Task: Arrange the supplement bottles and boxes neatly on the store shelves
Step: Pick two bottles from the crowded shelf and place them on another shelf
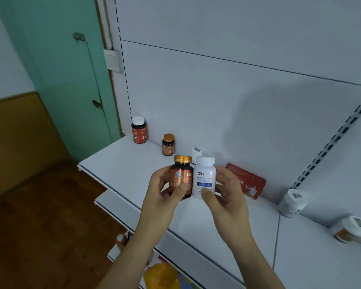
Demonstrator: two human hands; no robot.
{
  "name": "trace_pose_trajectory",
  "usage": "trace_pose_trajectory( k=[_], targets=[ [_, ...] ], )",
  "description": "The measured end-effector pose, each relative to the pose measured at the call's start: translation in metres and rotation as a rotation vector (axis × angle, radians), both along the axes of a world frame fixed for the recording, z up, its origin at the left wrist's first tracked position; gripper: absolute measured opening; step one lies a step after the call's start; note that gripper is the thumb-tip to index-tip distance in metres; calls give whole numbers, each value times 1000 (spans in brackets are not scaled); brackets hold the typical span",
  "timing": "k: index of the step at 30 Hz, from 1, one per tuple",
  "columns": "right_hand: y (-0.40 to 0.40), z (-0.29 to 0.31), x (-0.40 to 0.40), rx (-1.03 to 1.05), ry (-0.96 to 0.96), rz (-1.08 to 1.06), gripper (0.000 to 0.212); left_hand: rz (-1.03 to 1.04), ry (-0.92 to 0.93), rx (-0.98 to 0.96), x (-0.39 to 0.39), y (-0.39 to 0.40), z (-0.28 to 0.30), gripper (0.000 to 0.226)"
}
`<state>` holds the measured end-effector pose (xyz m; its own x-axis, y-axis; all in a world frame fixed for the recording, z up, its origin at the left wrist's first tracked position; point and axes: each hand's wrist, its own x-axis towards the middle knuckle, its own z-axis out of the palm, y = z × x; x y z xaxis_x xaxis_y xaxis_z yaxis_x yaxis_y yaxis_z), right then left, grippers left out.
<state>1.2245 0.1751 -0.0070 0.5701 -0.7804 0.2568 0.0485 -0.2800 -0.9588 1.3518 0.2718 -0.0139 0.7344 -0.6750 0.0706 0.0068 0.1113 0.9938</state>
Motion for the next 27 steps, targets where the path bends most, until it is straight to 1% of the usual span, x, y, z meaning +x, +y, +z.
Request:
trace_pose_trajectory(
  k=[2, 4, 7, 9, 12, 17, 20, 23, 27],
  targets=[
    [7, 0, 21, -19, 34, -72, 52, -64, -8, 25, 29, 1, -2, 59],
    [16, 3, 39, -40, 61, -121, 61, -132, -21, 44, 56, 5, 1, 60],
    [27, 7, 60, -79, 123, -154, 76, -226, -24, 50, 87, 9, 3, 55],
    [33, 8, 69, -108, 203, -170, 79, -282, -14, 43, 101, 10, 0, 51],
    [35, 7, 76, -130, 309, -211, 71, -360, -13, 61, 112, 9, -7, 55],
    [24, 2, 83, -216, 452, -370, 51, -466, -70, 115, 124, -7, -13, 53],
    [5, -6, 90, -297, 507, -440, 50, -456, -59, 141, 134, -22, -16, 53],
    [-22, -21, 99, -277, 469, -533, 50, -445, -58, 145, 145, -32, -13, 53],
    [-68, -46, 112, -273, 595, -565, 49, -407, -83, 152, 162, -47, -15, 61]
  ],
)
